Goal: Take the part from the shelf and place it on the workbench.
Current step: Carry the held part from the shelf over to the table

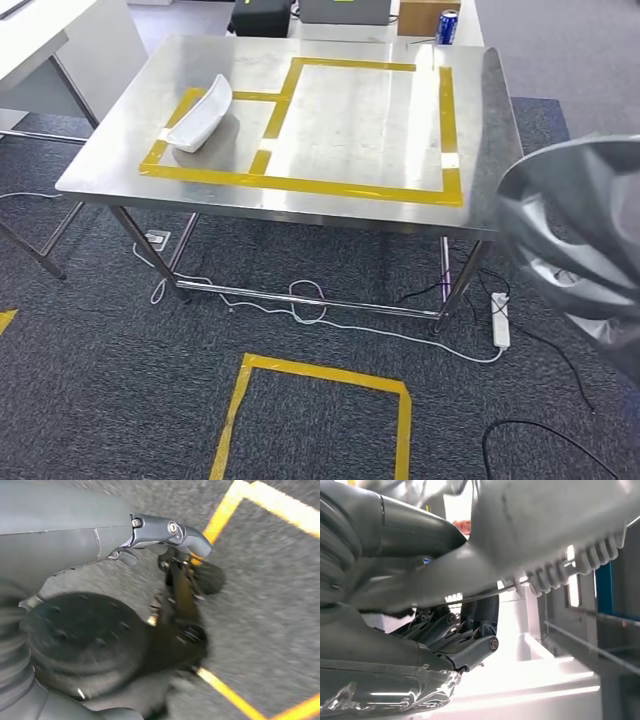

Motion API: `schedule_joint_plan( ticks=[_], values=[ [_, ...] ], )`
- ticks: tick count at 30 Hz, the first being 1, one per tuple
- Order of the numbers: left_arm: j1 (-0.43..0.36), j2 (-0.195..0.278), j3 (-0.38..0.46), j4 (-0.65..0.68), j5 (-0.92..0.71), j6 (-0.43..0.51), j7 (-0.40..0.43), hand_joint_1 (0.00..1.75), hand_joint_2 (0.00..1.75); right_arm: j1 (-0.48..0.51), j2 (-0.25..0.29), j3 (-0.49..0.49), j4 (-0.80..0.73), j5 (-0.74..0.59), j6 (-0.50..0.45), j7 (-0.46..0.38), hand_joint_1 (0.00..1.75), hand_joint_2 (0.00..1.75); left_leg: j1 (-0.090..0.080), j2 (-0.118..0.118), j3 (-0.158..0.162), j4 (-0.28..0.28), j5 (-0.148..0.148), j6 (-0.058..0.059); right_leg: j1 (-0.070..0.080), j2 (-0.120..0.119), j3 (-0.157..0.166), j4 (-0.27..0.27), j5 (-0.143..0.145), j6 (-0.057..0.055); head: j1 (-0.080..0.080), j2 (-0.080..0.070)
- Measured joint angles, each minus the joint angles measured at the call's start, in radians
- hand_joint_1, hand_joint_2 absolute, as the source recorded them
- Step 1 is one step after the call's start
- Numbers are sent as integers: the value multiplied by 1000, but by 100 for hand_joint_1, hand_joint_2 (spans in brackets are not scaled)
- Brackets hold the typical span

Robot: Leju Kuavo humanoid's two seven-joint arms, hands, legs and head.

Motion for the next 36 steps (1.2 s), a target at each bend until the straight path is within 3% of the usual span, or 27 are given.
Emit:
schedule_joint_plan(
  ticks=[1, 2, 3, 4, 6, 7, 9, 11, 15, 17, 19, 20, 21, 22, 25, 27, 31, 33, 35, 36],
  values=[
    [2, 0, 0, 0, -8, 9, 10, 0, 175, 0, 0, 0, 3, -4, -1, 4, 175, 175, 0, -4, -32, 61, -21, -1, 0, 5, -1, 0, 0, -2, 0, 0],
    [4, 0, 0, 0, -14, 15, 18, 0, 175, 0, 1, 0, 6, -6, -1, 7, 175, 175, 0, -5, -52, 95, -23, -2, 0, 10, -2, 0, 1, -2, 0, 0],
    [6, -1, 0, 0, -17, 17, 23, 0, 175, 1, 1, 0, 11, -8, 0, 10, 175, 175, 0, -5, -55, 93, -6, -1, 1, 15, -2, 0, 1, -2, -1, 0],
    [7, -1, -1, 0, -19, 17, 25, 0, 175, 1, 2, 0, 15, -9, 1, 12, 175, 175, 0, -6, -40, 55, 27, 2, 0, 20, -1, 0, 1, -2, -1, 0],
    [7, 0, 0, 0, -22, 16, 25, 0, 175, 1, 2, 0, 20, -3, 0, 14, 175, 175, 0, -11, 18, -73, 96, 8, 2, 29, 0, 2, 1, 3, -2, 0],
    [6, 0, 0, 0, -22, 16, 24, 0, 175, 2, 2, -1, 22, 5, -2, 14, 175, 175, 0, -14, 41, -127, 114, 12, 4, 33, -2, 4, 1, 6, -1, 0],
    [4, -1, 0, 0, -23, 17, 20, 0, 175, 4, 3, -2, 23, 24, -6, 14, 175, 175, 1, -18, 59, -176, 122, 14, 8, 37, -9, 7, 1, 4, -1, 0],
    [4, -2, 0, 0, -23, 19, 17, 0, 175, 8, 3, -3, 23, 40, -8, 15, 175, 175, -2, -17, 57, -179, 123, 18, 7, 37, -11, 2, 5, 2, -1, 0],
    [3, 0, 0, 0, -25, 23, 11, 0, 175, 15, 3, -2, 21, 60, -9, 17, 175, 175, -3, -16, 57, -185, 129, 49, 0, 34, -6, -11, 10, 41, -2, 0],
    [3, -2, 0, 0, -27, 24, 10, 0, 175, 17, 3, -1, 19, 66, -10, 16, 175, 175, 2, -14, 62, -194, 135, 59, 0, 25, -35, 49, -27, 46, 3, 0],
    [3, -1, 0, -1, -30, 27, 9, 0, 175, 19, 3, 0, 19, 82, -13, 15, 175, 175, 2, -10, 62, -195, 134, 62, -1, 17, -98, 183, -92, 49, 8, 0],
    [3, -1, 0, 0, -33, 29, 9, 0, 175, 21, 3, 1, 19, 94, -15, 15, 175, 175, 2, -9, 63, -195, 133, 62, -1, 15, -127, 244, -114, 51, 8, 0],
    [3, -1, 0, 0, -35, 31, 9, 0, 175, 24, 3, 1, 19, 107, -17, 16, 175, 175, 2, -9, 63, -195, 132, 61, -2, 14, -142, 274, -118, 52, 8, 0],
    [4, -1, 0, 0, -37, 33, 9, 0, 175, 27, 3, 2, 19, 117, -18, 16, 175, 175, 4, -9, 65, -195, 130, 58, -4, 13, -136, 265, -102, 54, 8, 0],
    [4, 0, 0, -1, -42, 35, 4, 0, 175, 30, 2, 4, 19, 133, -18, 17, 175, 175, 8, -9, 78, -190, 117, 38, -10, 6, -31, 72, -20, 62, 10, 0],
    [4, 2, 0, -2, -43, 37, -3, 0, 175, 34, 2, 5, 17, 136, -18, 17, 175, 175, 4, -10, 82, -186, 108, 24, -11, 8, 7, 7, -12, 53, 9, 0],
    [3, 3, 0, -3, -46, 40, -14, 0, 175, 43, 2, 3, 11, 131, -16, 20, 175, 175, 7, -10, 78, -169, 92, 7, -7, 18, 11, 11, -23, 16, 1, 0],
    [2, 3, 0, -3, -47, 41, -17, 0, 175, 46, 2, 0, 6, 125, -14, 22, 175, 175, 8, -11, 29, -71, 43, 1, -7, 18, 17, 10, -28, 4, -2, 0],
    [4, 2, 0, -3, -50, 42, -19, 0, 175, 48, 2, 0, 5, 120, -11, 24, 175, 175, 7, -11, -56, 73, -8, 1, -4, 19, 23, 10, -36, -4, -4, 0],
    [5, 2, 0, -3, -51, 42, -19, 0, 175, 50, 2, -1, 5, 119, -11, 25, 175, 175, 7, -11, -88, 116, -10, 3, -1, 20, 28, 10, -41, -5, -5, 0]
  ],
)
